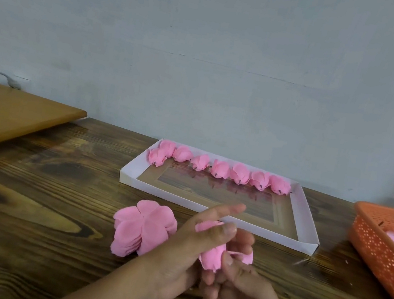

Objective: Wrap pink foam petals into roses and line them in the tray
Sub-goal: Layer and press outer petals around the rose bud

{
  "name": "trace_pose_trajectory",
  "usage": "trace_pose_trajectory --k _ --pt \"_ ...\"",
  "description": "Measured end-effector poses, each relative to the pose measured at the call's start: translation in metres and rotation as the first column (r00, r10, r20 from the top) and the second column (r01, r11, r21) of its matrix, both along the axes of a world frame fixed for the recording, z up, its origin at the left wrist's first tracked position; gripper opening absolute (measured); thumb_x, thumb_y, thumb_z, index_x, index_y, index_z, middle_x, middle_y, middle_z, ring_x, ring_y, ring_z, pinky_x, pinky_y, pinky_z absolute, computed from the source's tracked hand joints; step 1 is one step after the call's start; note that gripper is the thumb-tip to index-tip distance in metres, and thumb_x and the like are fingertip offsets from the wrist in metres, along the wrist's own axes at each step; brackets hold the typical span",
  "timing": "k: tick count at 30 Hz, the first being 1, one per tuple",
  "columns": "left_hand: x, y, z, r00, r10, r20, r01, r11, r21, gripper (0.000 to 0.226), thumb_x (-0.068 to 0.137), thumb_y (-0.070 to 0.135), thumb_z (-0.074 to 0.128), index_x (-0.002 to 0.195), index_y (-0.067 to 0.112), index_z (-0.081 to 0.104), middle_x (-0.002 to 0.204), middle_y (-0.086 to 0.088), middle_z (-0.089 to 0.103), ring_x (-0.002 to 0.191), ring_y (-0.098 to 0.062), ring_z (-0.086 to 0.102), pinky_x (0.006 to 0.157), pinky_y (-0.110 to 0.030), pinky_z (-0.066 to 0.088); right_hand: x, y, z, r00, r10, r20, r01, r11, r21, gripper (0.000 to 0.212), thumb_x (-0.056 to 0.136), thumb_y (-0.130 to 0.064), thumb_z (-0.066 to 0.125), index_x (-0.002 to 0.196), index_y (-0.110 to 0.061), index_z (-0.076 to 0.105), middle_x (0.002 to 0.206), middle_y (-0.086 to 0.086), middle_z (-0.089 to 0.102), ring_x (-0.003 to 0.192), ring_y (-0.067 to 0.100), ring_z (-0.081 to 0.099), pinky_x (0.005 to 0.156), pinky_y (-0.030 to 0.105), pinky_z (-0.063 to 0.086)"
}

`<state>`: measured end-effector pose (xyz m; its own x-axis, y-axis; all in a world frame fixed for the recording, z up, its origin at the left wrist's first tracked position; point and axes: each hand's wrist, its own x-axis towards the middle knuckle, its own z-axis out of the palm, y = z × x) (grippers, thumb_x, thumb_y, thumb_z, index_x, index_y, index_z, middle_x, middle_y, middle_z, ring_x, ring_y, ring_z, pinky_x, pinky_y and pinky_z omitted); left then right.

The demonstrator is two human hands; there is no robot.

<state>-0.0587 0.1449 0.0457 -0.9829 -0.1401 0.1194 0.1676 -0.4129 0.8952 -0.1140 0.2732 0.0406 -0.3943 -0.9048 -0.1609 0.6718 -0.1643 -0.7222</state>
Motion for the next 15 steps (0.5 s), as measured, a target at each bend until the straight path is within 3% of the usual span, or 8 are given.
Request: trace_pose_trajectory --k 3,4,6,7,9,11,13,15 --pt "0.0 0.002 -0.003 1.0 0.017 -0.005 -0.017 1.0 0.018 0.053 0.074 0.038 0.085 0.123 0.028 0.069 0.07 -0.005 0.064 0.086 -0.026 0.066 0.091 -0.053 0.032 0.001 0.0 0.003 0.993 0.063 0.103 -0.061 0.998 -0.022 0.04 0.049 -0.013 0.097 0.085 -0.011 0.078 0.065 0.017 0.057 0.049 0.023 0.06 0.044 0.027 0.052" --pt "-0.001 0.002 -0.003 0.998 0.058 0.019 -0.059 0.998 0.034 0.044 0.076 0.035 0.081 0.118 0.028 0.071 0.066 -0.006 0.059 0.08 -0.023 0.066 0.09 -0.051 0.035 0.001 -0.001 0.003 0.996 0.053 0.069 -0.053 0.999 0.006 0.032 0.056 -0.018 0.096 0.081 -0.011 0.078 0.065 0.017 0.058 0.049 0.022 0.059 0.044 0.026 0.051" --pt "-0.004 0.003 -0.002 0.983 0.159 0.092 -0.163 0.986 0.031 0.028 0.081 0.031 0.076 0.109 0.028 0.074 0.067 -0.009 0.057 0.064 -0.018 0.064 0.068 -0.033 0.047 0.002 -0.004 0.003 0.993 -0.029 -0.113 0.043 0.992 0.119 0.029 0.073 -0.037 0.083 0.075 -0.009 0.075 0.065 0.017 0.061 0.048 0.02 0.058 0.043 0.024 0.049" --pt "-0.006 0.003 -0.002 0.97 0.209 0.124 -0.215 0.976 0.031 0.02 0.087 0.028 0.074 0.107 0.026 0.074 0.066 -0.009 0.058 0.057 -0.016 0.062 0.053 -0.023 0.044 0.001 -0.005 0.002 0.963 -0.099 -0.25 0.144 0.975 0.171 0.032 0.071 -0.041 0.076 0.073 -0.009 0.075 0.067 0.016 0.065 0.05 0.02 0.06 0.046 0.025 0.05" --pt "-0.009 0.003 -0.003 0.942 0.289 0.171 -0.301 0.952 0.052 0.012 0.095 0.022 0.068 0.107 0.022 0.072 0.063 -0.006 0.06 0.057 -0.018 0.06 0.044 -0.021 0.039 0.002 -0.005 -0.005 0.769 -0.203 -0.606 0.402 0.891 0.212 0.032 0.067 -0.048 0.077 0.082 -0.019 0.077 0.077 0.004 0.075 0.065 0.014 0.069 0.061 0.028 0.056" --pt "-0.011 0.006 -0.004 0.92 0.337 0.202 -0.36 0.929 0.09 0.007 0.093 0.023 0.069 0.099 0.022 0.074 0.066 -0.004 0.065 0.064 -0.018 0.066 0.054 -0.026 0.05 0.007 -0.003 -0.011 0.481 -0.17 -0.86 0.56 0.814 0.152 0.033 0.067 -0.043 0.084 0.098 -0.038 0.072 0.085 -0.012 0.076 0.077 0.003 0.071 0.075 0.024 0.057" --pt "-0.012 0.009 -0.006 0.913 0.348 0.214 -0.377 0.919 0.113 0.005 0.091 0.023 0.072 0.093 0.022 0.076 0.069 -0.006 0.068 0.065 -0.019 0.07 0.061 -0.031 0.057 0.012 -0.005 -0.018 0.307 -0.164 -0.937 0.616 0.785 0.065 0.053 0.067 -0.028 0.086 0.108 -0.051 0.061 0.084 -0.023 0.073 0.077 -0.003 0.069 0.072 0.011 0.052" --pt "-0.012 0.01 -0.009 0.913 0.349 0.213 -0.378 0.918 0.118 0.006 0.091 0.023 0.072 0.095 0.022 0.076 0.07 -0.006 0.07 0.062 -0.019 0.07 0.058 -0.03 0.057 0.014 -0.007 -0.023 0.214 -0.181 -0.96 0.641 0.767 -0.002 0.062 0.07 -0.019 0.085 0.11 -0.056 0.056 0.081 -0.027 0.072 0.075 -0.006 0.068 0.07 0.007 0.05"
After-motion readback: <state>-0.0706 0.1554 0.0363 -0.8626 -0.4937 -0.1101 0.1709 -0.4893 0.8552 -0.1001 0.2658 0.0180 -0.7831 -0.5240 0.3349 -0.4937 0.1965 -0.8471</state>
